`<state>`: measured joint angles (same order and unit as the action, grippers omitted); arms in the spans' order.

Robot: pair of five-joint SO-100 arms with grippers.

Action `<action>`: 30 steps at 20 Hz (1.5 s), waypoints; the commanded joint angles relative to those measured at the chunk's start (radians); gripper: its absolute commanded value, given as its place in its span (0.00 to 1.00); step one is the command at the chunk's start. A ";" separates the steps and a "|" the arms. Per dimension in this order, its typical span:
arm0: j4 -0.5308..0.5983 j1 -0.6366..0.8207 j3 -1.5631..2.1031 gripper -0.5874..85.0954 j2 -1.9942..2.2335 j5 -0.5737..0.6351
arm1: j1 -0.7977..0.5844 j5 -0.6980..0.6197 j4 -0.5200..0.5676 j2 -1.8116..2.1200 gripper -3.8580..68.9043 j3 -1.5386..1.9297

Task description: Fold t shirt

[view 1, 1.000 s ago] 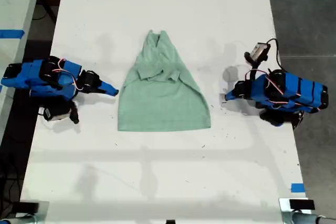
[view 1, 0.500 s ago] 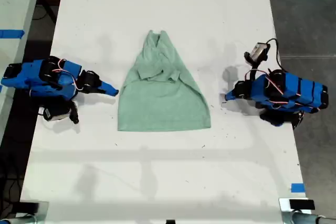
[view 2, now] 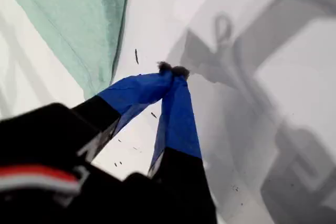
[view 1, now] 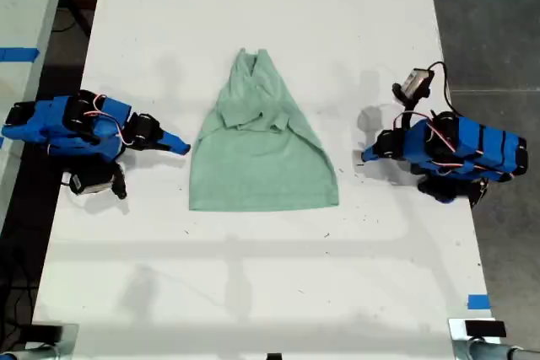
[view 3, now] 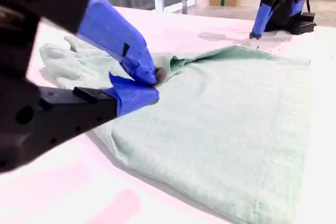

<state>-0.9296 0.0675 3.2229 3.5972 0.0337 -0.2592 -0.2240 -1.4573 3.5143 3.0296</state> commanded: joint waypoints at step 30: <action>-0.002 0.000 0.008 0.01 0.009 0.011 | 0.029 -0.014 0.008 -0.005 0.03 -0.017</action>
<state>-0.9296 0.0675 3.2229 3.5972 0.0337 -0.2393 -0.2270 -1.4573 3.5143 3.0296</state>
